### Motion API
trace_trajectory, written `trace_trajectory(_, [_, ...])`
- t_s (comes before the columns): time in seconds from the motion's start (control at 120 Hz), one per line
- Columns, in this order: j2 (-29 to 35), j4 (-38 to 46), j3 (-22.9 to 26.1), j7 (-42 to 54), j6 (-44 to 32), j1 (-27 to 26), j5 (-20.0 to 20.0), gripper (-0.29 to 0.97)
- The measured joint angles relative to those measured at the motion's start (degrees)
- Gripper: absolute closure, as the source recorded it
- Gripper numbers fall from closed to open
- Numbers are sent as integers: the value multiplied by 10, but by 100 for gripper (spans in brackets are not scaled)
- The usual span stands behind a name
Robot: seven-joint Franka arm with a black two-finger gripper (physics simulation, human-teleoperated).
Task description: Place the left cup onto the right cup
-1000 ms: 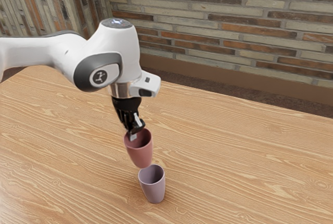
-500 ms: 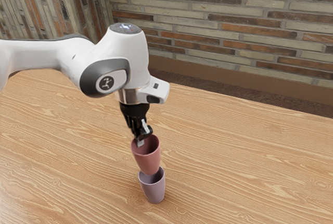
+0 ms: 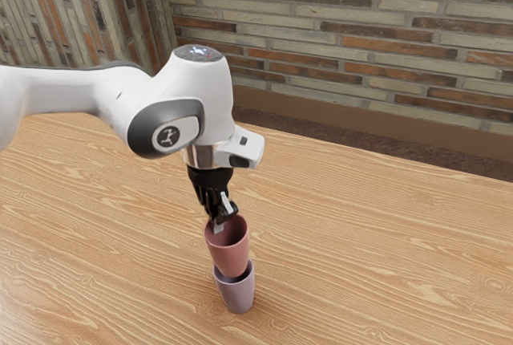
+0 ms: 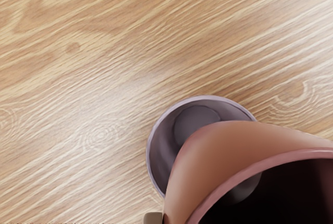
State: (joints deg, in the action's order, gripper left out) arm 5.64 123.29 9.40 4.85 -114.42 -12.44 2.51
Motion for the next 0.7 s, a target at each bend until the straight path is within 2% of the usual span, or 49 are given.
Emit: trace_trajectory(0.7, [-10, 7, 0, -3, -12, 7, 0, 79])
